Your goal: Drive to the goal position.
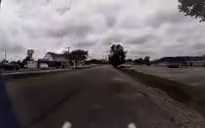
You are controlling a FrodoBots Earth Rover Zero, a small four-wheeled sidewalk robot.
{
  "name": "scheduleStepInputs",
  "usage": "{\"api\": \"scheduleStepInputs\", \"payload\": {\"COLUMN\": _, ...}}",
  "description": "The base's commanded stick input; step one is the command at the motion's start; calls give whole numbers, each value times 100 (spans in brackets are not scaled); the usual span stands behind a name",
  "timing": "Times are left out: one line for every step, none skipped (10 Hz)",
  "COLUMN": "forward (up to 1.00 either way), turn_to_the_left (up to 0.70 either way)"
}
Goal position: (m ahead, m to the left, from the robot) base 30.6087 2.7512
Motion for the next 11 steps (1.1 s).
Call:
{"api": "scheduleStepInputs", "payload": {"forward": 60, "turn_to_the_left": 0}}
{"api": "scheduleStepInputs", "payload": {"forward": 60, "turn_to_the_left": 0}}
{"api": "scheduleStepInputs", "payload": {"forward": 60, "turn_to_the_left": 0}}
{"api": "scheduleStepInputs", "payload": {"forward": 60, "turn_to_the_left": 0}}
{"api": "scheduleStepInputs", "payload": {"forward": 60, "turn_to_the_left": 0}}
{"api": "scheduleStepInputs", "payload": {"forward": 60, "turn_to_the_left": 0}}
{"api": "scheduleStepInputs", "payload": {"forward": 60, "turn_to_the_left": 0}}
{"api": "scheduleStepInputs", "payload": {"forward": 60, "turn_to_the_left": 1}}
{"api": "scheduleStepInputs", "payload": {"forward": 60, "turn_to_the_left": 1}}
{"api": "scheduleStepInputs", "payload": {"forward": 60, "turn_to_the_left": 1}}
{"api": "scheduleStepInputs", "payload": {"forward": 60, "turn_to_the_left": 0}}
